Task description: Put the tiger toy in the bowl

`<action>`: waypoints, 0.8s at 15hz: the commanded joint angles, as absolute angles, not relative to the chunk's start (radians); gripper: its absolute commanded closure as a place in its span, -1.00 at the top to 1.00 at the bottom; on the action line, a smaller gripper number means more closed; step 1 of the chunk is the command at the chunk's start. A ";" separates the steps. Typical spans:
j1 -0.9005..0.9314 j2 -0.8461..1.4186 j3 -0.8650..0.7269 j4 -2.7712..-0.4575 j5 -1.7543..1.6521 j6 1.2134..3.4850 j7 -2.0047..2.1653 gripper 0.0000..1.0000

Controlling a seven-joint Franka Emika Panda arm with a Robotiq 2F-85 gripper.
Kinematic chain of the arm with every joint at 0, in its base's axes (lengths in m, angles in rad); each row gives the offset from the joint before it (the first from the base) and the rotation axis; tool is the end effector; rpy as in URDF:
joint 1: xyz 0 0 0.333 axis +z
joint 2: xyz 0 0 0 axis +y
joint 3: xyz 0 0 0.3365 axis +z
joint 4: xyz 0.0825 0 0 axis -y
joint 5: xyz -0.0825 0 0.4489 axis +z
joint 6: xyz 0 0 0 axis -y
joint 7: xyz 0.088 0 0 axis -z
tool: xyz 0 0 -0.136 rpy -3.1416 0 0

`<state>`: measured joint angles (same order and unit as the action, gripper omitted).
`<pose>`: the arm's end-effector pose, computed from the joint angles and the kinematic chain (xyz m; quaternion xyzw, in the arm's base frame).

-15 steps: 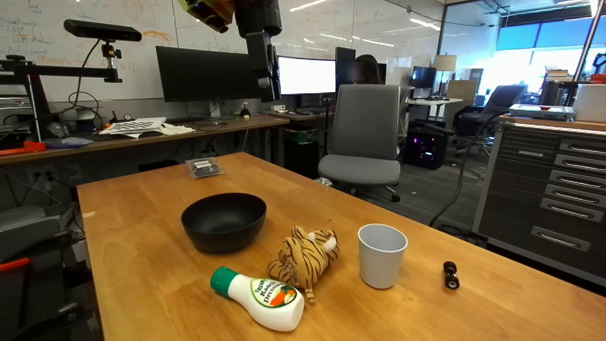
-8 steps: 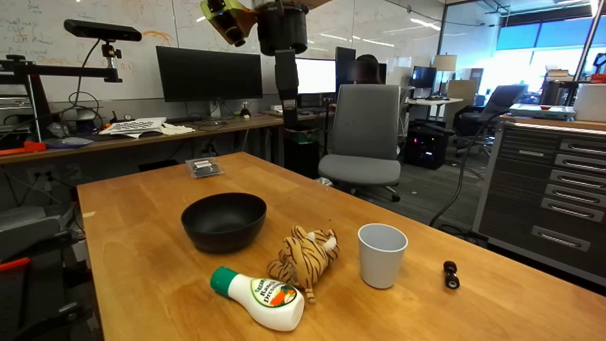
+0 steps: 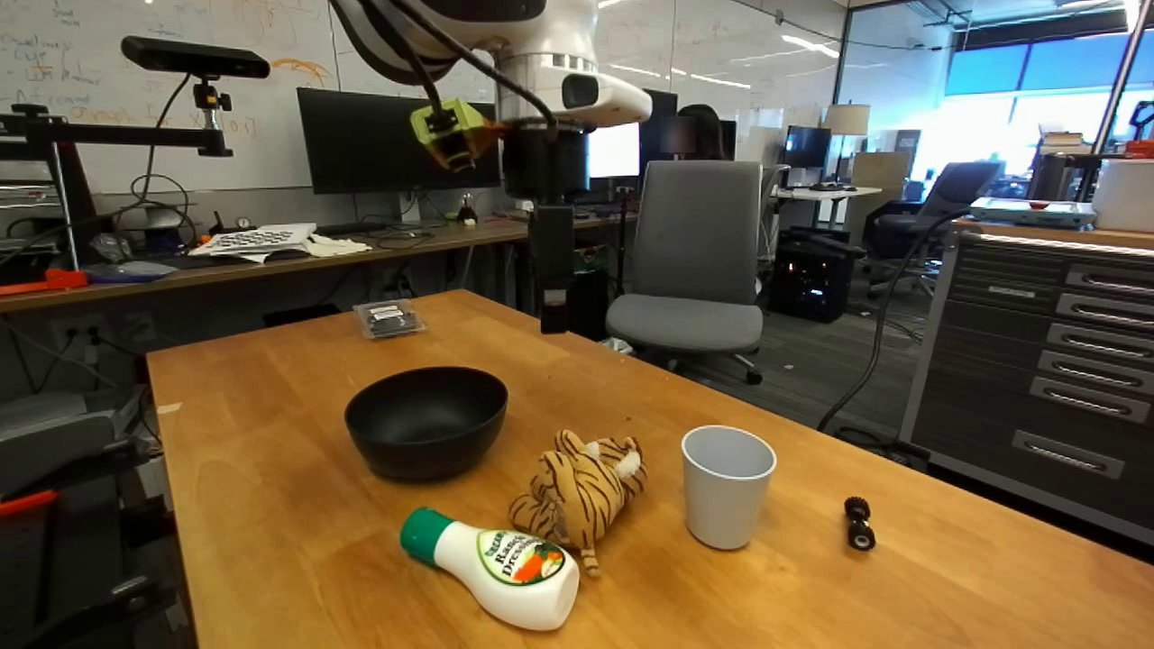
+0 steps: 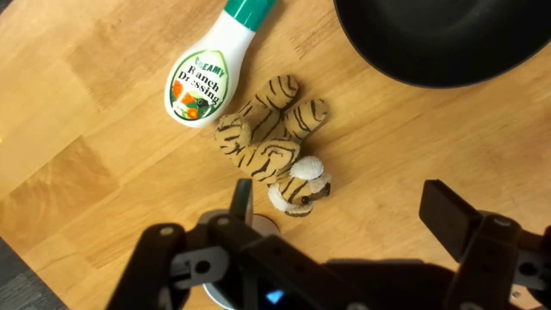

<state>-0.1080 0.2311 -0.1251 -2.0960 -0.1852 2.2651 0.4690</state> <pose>0.6018 -0.1522 0.2544 0.9549 -0.2832 -0.0207 0.0866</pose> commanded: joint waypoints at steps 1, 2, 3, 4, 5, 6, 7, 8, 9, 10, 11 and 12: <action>-0.090 0.256 -0.151 -2.085 -0.200 2.274 0.469 1.00; -0.091 0.259 -0.155 -2.088 -0.202 2.270 0.467 1.00; -0.094 0.266 -0.159 -2.092 -0.203 2.271 0.462 1.00; -0.098 0.281 -0.169 -2.093 -0.204 2.272 0.459 1.00; -0.101 0.292 -0.177 -2.092 -0.206 2.277 0.455 1.00; -0.104 0.314 -0.193 -2.090 -0.202 2.279 0.449 1.00; -0.108 0.332 -0.201 -2.087 -0.197 2.285 0.437 1.00; -0.110 0.349 -0.209 -2.084 -0.197 2.294 0.429 1.00; -0.109 0.360 -0.209 -2.077 -0.195 2.299 0.423 1.00; -0.108 0.373 -0.211 -2.072 -0.193 2.304 0.419 1.00; -0.108 0.383 -0.212 -2.070 -0.191 2.310 0.413 1.00; -0.106 0.414 -0.211 -2.060 -0.190 2.326 0.403 1.00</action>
<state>-0.1127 0.3699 -0.2016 -2.0943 -0.1877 2.3054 0.4353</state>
